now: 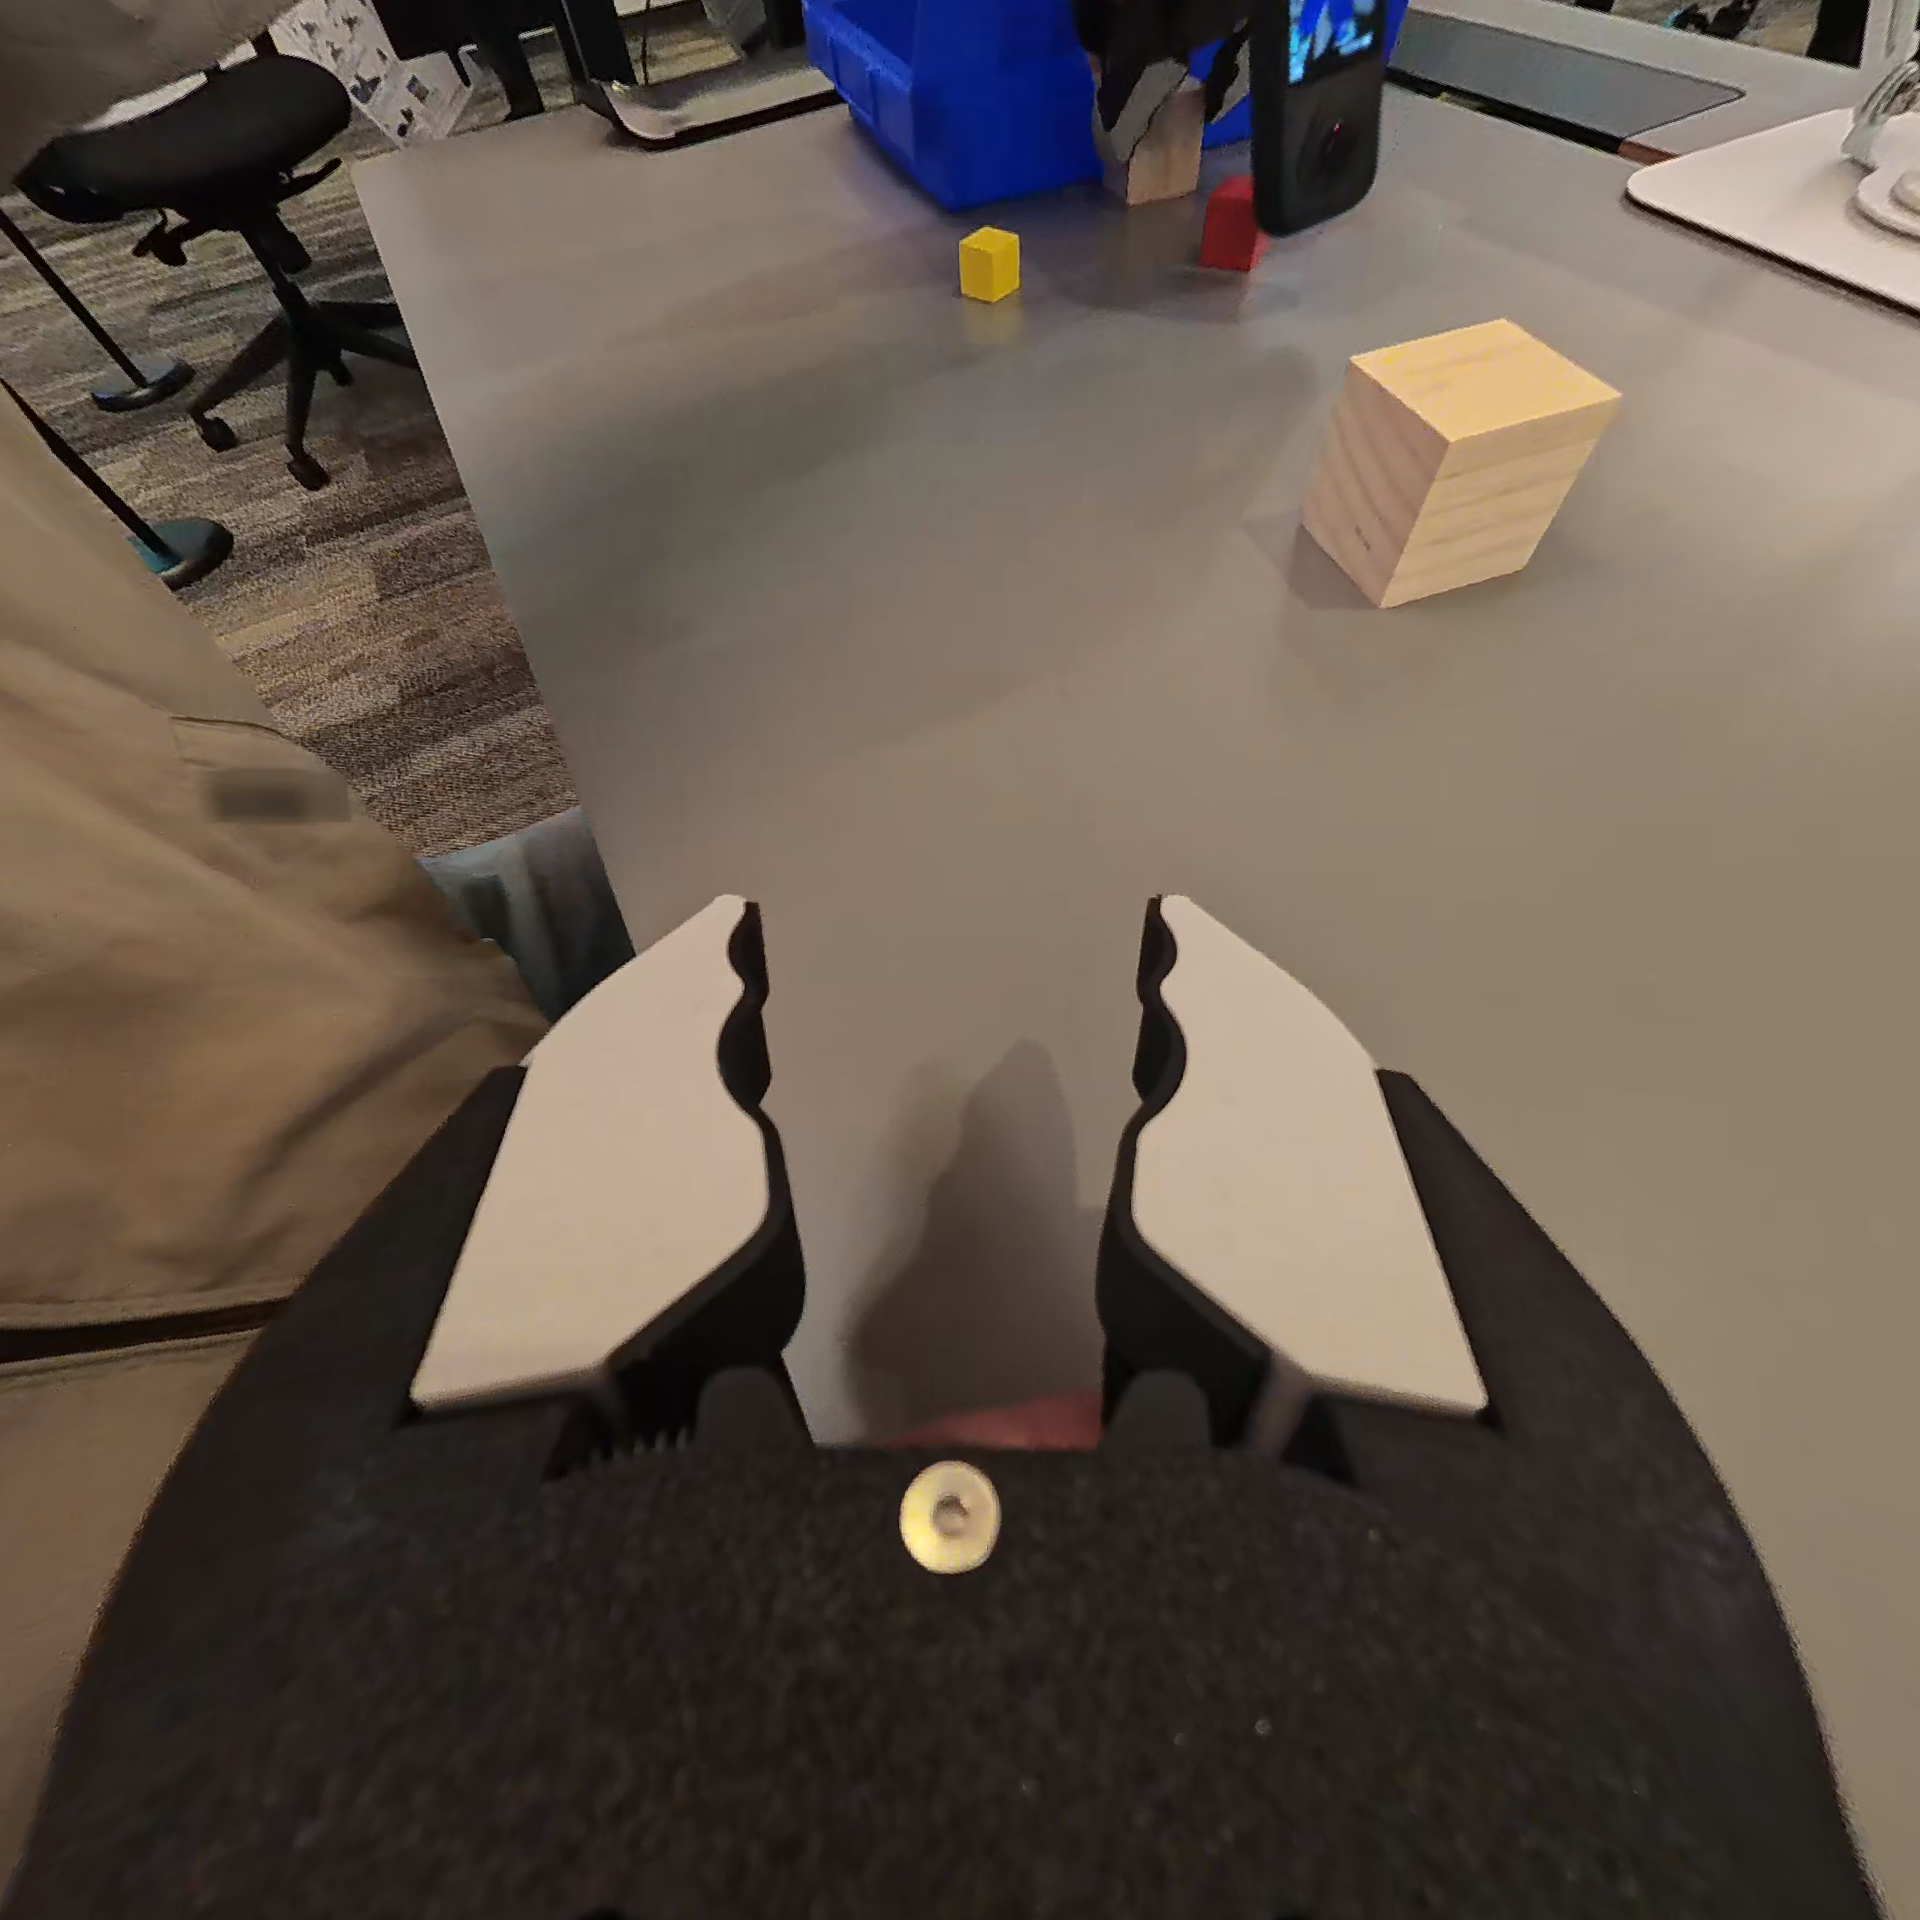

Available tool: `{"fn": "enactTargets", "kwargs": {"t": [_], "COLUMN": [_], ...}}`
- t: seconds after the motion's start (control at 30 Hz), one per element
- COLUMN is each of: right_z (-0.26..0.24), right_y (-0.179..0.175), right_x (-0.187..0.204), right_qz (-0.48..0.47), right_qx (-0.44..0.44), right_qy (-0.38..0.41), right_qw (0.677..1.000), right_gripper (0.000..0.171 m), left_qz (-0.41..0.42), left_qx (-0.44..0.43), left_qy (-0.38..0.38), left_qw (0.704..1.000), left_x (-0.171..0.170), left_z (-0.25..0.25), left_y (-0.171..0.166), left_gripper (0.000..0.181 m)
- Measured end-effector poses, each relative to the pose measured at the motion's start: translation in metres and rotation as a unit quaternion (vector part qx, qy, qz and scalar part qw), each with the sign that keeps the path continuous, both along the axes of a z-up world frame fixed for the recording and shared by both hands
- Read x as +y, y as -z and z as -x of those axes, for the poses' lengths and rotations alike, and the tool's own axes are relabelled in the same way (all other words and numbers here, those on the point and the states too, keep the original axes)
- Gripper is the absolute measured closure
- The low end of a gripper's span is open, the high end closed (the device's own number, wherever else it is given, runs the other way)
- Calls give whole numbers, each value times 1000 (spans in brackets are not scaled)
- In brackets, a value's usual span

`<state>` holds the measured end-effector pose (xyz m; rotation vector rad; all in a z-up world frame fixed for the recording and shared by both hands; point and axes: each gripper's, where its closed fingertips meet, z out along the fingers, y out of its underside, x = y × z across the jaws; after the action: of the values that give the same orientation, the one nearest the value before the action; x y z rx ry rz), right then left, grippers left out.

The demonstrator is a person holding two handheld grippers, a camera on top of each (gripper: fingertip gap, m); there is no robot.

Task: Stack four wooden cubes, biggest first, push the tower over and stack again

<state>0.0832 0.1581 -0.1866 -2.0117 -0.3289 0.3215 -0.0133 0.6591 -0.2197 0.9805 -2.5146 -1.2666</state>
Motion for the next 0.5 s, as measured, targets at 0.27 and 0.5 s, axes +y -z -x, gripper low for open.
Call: {"fn": "enactTargets", "kwargs": {"t": [0.27,0.5], "right_z": [1,-1], "right_y": [0,-4], "right_x": [0,-1], "right_qz": [5,1], "right_qx": [-6,-8], "right_qy": [0,6], "right_qw": [1000,1000], "right_gripper": [104,106], "left_qz": [49,199], "left_qx": [-90,-341], "left_qy": [-8,15], "left_qw": [995,919], "left_x": [-20,-116], "left_z": [-16,-78], "left_y": [-20,-79], "left_gripper": [135,135]}}
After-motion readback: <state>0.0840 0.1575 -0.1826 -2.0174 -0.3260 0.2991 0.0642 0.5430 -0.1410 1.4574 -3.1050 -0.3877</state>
